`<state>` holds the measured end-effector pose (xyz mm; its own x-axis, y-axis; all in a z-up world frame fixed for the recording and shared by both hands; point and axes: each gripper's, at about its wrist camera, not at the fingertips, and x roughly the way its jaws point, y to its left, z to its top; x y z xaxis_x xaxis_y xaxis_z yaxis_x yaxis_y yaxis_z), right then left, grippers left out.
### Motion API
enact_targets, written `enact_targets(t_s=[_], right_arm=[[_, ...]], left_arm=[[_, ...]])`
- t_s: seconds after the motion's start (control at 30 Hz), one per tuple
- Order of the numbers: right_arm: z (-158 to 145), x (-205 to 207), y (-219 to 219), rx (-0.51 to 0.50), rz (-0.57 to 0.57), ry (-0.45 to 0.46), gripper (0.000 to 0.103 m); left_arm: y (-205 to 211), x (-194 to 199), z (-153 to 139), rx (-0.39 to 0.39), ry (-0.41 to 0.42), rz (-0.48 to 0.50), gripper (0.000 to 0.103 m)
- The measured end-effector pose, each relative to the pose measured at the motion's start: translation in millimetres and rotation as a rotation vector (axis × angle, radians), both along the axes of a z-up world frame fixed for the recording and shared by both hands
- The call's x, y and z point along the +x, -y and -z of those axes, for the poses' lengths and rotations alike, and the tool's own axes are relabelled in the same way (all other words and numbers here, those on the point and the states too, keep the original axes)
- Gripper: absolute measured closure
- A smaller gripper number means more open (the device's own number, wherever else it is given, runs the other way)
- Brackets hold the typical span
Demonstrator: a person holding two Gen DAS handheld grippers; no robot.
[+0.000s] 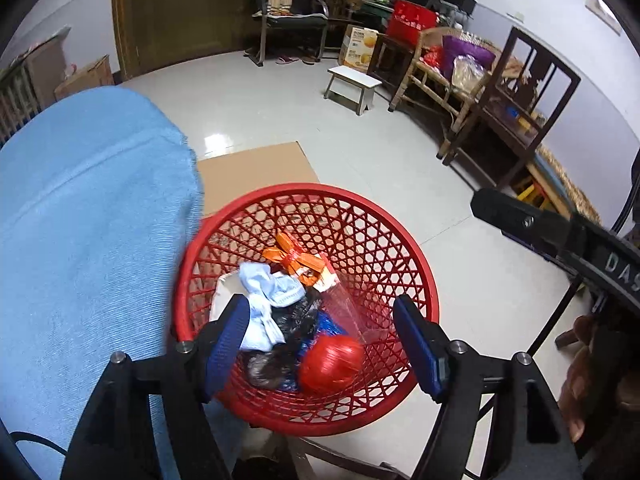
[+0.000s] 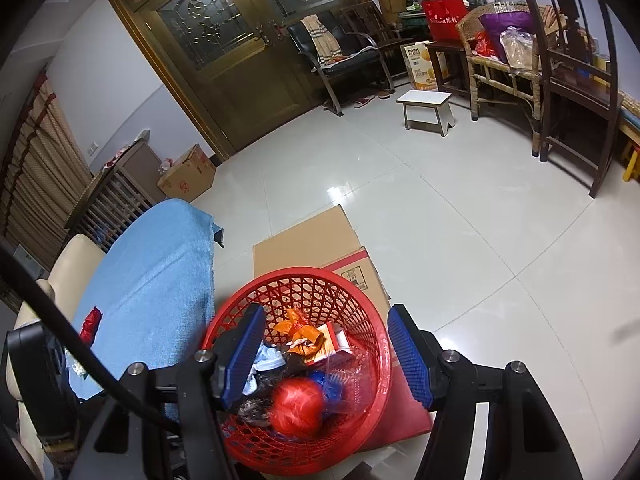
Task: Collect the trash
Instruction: 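Open the left tool to drop the red bag into the basket, then move both tools back over the table toward the white and dark-red bundles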
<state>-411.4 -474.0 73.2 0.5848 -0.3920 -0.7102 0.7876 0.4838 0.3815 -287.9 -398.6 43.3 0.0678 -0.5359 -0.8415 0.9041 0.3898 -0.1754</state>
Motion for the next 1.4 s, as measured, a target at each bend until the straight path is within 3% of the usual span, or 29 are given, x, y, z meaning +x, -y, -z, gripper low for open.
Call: enact_targets(t_s=[0.27,0.47,1.03,1.2,1.4], right_arm=[[-2,18,-15,-0.004,-0.048,-0.011,0.036],[1,48,-36,0.003,-0.126,-0.016,0.036],[18,171,-130,-0.026,-0.448,-0.125,0.036],[18,191,-149,-0.047,-0.504,-0.148,0.036],[19,213,-167,-0.052,-0.553,-0.171,0.036]], left_arm=[[-44,38,-27,-0.071,0.004,-0.111,0.027],[-97,71,-36,-0.075,0.05,-0.232,0.027],[-239,184,-11,-0.004,0.077,-0.682,0.026],[-267,229,-6,-0.001,0.102,-0.82,0.026],[-278,275,1,-0.007,0.141,-0.918,0.026]])
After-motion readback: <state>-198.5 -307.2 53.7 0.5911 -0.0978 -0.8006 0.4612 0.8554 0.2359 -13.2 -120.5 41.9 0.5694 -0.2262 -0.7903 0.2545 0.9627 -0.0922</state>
